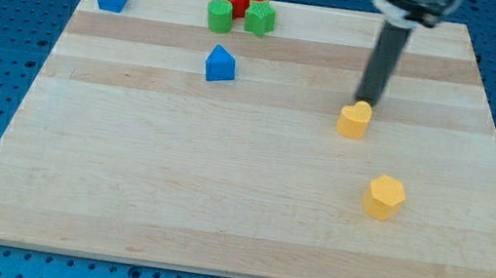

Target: Move the yellow heart close to the yellow hexagon

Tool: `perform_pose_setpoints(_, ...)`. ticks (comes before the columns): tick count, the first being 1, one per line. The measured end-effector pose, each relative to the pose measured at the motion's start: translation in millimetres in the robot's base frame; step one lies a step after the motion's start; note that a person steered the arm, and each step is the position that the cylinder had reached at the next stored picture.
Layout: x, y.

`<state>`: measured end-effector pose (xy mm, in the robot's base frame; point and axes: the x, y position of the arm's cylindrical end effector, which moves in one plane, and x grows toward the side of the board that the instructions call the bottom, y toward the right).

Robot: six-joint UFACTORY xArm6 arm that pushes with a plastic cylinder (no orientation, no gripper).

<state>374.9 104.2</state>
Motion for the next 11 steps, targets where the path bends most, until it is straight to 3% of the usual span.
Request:
perform_pose_setpoints(1, 28.9, -26.2)
perform_pose_setpoints(3, 68.1, 39.4)
perform_pose_setpoints(5, 46.5, 24.5)
perform_pose_setpoints(6, 53.3, 69.4)
perform_pose_setpoints(8, 113.5, 101.0)
perform_pose_setpoints(10, 95.9, 116.2)
perform_pose_setpoints(11, 96.6, 152.8)
